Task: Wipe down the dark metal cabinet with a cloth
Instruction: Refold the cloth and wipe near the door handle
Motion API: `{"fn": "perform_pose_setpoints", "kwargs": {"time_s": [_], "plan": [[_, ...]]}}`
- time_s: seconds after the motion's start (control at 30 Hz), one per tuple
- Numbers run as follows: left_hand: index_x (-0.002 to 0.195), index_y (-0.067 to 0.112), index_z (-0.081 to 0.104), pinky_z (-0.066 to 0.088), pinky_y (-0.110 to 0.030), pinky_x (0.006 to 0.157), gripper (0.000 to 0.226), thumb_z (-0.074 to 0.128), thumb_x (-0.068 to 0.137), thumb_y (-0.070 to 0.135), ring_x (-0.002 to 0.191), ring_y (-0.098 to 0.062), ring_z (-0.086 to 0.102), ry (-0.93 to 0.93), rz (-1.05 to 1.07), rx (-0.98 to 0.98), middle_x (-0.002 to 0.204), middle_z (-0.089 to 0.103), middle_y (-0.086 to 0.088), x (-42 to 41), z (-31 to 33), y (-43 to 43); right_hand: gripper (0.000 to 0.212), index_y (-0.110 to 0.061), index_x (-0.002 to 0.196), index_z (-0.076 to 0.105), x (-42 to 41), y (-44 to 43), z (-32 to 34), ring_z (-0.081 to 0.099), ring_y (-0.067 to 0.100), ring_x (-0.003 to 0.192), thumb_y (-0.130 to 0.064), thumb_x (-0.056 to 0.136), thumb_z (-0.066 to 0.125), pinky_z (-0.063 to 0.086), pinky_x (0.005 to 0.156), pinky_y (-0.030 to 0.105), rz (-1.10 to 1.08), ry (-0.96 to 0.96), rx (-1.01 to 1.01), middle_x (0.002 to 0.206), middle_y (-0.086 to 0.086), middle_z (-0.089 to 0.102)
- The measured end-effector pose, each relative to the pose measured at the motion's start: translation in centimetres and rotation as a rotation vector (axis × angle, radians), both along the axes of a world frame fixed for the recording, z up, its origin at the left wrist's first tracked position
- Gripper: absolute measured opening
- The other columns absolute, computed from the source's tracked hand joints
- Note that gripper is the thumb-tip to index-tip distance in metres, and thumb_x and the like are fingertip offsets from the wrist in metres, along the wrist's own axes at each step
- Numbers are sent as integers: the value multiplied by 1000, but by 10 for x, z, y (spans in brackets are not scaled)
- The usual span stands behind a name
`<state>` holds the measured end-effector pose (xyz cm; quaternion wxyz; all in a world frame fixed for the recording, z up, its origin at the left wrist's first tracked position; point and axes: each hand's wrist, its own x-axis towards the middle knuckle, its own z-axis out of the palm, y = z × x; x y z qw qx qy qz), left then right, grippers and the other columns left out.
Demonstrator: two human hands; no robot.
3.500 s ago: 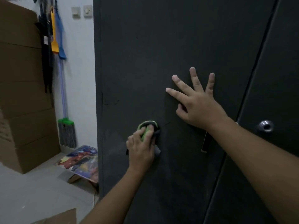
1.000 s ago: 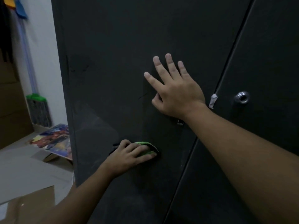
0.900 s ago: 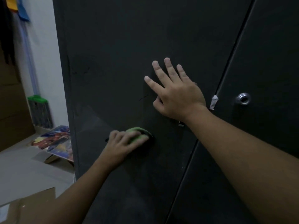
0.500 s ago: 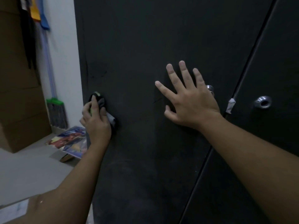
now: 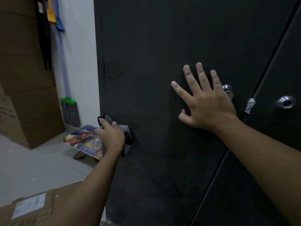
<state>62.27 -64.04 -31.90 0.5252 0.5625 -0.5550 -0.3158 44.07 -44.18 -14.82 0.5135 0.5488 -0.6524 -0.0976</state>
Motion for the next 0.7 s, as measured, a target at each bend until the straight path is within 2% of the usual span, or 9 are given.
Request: {"fn": "perform_pose_setpoints", "kwargs": {"time_s": [0.13,0.23,0.33,0.47,0.53,0.6,0.7], "plan": [[144,0,38,39,-47,90,53,57,97,14,106,-44,44,-80,-57,-308,123,41,-29,-18,-4,31,84,-25,159,17,1,0,-2,3,48,150,-58,86,42,16,116,67,4,-7,-8,165,23,-1],[136,7,44,42,-44,82,49,63,90,4,95,-38,45,-148,-125,-508,113,44,-23,-31,-30,48,83,-24,159,18,2,-1,-4,4,48,150,-57,85,40,17,116,66,3,3,-5,165,23,0],[131,18,47,45,-38,78,53,66,86,-2,96,-29,44,-130,-213,-566,113,46,-14,-32,-60,57,82,-24,158,21,1,-1,-4,5,48,150,-54,85,43,17,116,67,15,-9,-6,165,23,3],[131,14,58,49,-21,90,62,63,78,-19,110,-15,39,-79,-362,-620,122,38,2,-21,-94,55,81,-24,157,24,1,-1,-7,5,47,150,-52,84,45,17,116,66,26,-9,-6,165,22,5],[127,9,61,45,-16,95,51,60,83,-17,113,-14,40,-56,-335,-546,125,36,0,-13,-91,43,80,-24,157,25,0,-1,-8,6,47,150,-51,84,43,17,116,66,31,-6,-9,165,21,6],[129,7,58,33,-13,99,39,60,91,-2,112,-15,41,28,-128,-393,126,42,-11,-6,-81,23,79,-24,157,25,0,-2,-8,6,46,150,-51,85,43,17,117,65,33,-9,-6,165,20,6],[139,13,48,31,-28,106,43,56,97,14,121,-31,47,223,88,-103,137,40,-22,6,-64,-14,77,-23,156,27,0,-3,-10,7,46,151,-49,85,43,17,117,65,42,-23,-5,165,20,7]]}}
